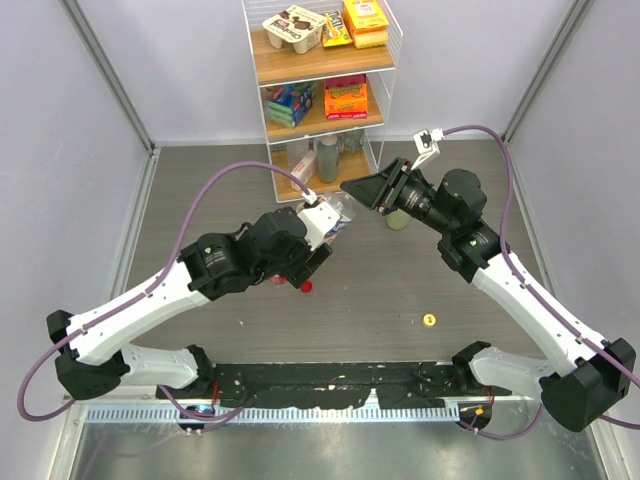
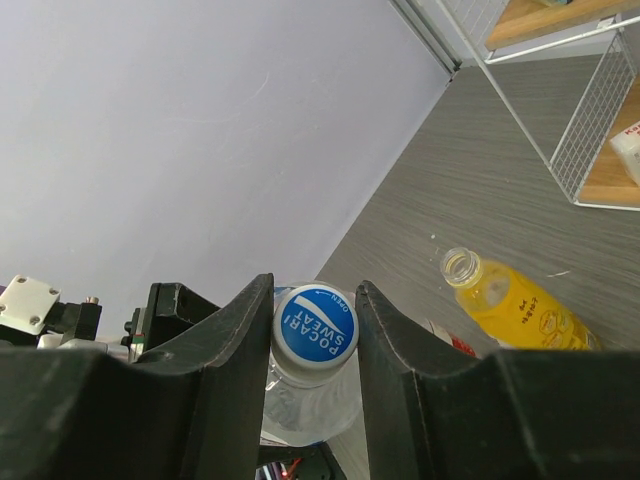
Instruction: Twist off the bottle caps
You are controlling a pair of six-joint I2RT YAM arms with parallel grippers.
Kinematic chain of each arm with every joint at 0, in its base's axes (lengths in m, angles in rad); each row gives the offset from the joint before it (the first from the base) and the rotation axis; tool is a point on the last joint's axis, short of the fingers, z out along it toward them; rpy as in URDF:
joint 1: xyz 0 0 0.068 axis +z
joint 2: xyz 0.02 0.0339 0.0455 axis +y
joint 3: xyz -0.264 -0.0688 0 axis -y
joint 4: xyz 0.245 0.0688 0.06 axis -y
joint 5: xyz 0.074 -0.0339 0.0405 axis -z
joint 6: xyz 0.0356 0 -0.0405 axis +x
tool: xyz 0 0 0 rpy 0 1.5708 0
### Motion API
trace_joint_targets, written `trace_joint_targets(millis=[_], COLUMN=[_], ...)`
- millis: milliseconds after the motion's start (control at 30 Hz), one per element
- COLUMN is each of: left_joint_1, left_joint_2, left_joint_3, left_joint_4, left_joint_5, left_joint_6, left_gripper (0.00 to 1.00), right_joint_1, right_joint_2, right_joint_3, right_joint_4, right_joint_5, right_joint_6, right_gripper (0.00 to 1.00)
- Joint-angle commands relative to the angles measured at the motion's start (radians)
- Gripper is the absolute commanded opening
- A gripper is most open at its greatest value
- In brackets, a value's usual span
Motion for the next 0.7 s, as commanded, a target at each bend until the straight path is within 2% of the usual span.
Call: trace_joint_targets(millis=[0, 267, 667], left_joint_1=[0.000, 0.000, 0.001], left_joint_2=[-0.006, -0.038, -0.128], left_joint_3=[0.030, 0.018, -0.018], left_joint_4=[0.018, 0.035, 0.119], left_joint_5=[-0.013, 0.050, 0.308], left_joint_6=[0.002, -0.012, -0.045], left_gripper=[0.00, 0.00, 0.00], right_joint_1=[0.001, 0.001, -0.001], right_joint_2=[-0.022, -0.052, -0.163], right_joint_3=[0.024, -0.022, -0.123], right_joint_4=[0.045, 0.145, 0.371], right_joint_5=[-0.018, -0.079, -0.223], right_joint_6=[-0.009, -0.003, -0.040], right_gripper=[0.02, 0.01, 0.01])
